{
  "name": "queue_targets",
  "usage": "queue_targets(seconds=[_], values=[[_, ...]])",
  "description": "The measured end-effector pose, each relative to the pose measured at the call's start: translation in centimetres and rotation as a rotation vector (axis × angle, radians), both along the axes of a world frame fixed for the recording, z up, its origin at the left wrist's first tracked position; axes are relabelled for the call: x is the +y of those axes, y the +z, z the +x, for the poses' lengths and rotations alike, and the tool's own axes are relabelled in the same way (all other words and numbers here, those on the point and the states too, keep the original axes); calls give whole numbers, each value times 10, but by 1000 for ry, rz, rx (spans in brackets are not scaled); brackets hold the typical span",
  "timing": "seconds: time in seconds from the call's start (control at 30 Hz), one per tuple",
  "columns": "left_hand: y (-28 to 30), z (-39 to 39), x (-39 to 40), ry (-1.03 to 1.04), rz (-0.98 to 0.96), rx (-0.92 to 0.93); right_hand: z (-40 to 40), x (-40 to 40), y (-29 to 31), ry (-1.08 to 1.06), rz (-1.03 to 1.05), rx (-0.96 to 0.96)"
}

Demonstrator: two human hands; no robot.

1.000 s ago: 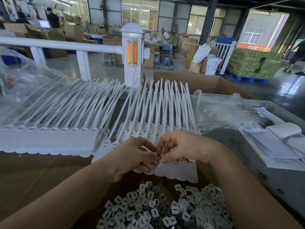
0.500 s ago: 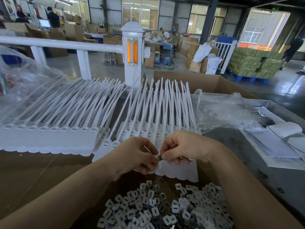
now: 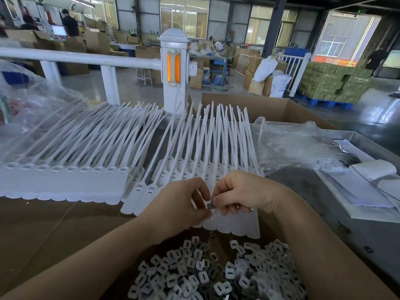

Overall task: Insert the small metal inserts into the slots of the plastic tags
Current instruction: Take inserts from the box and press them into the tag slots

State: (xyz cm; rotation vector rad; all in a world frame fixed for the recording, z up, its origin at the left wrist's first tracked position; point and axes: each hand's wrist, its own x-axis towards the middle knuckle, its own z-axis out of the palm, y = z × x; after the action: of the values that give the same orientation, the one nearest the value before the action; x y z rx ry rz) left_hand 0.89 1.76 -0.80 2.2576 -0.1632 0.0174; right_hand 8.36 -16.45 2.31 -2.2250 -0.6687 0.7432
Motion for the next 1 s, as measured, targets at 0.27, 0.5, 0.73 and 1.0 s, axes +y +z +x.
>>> queue_targets(seconds=[0.27, 0.5, 0.73, 1.0], values=[[1, -3, -2, -18, 165, -132, 1, 0, 0, 13, -27, 10], [2, -4, -1, 3, 100, -87, 4, -3, -1, 17, -1, 43], [0, -1, 2, -9, 0, -9, 5, -4, -2, 29, 5, 46], [-1, 2, 2, -12, -43, 13, 2, -3, 0, 45, -21, 31]])
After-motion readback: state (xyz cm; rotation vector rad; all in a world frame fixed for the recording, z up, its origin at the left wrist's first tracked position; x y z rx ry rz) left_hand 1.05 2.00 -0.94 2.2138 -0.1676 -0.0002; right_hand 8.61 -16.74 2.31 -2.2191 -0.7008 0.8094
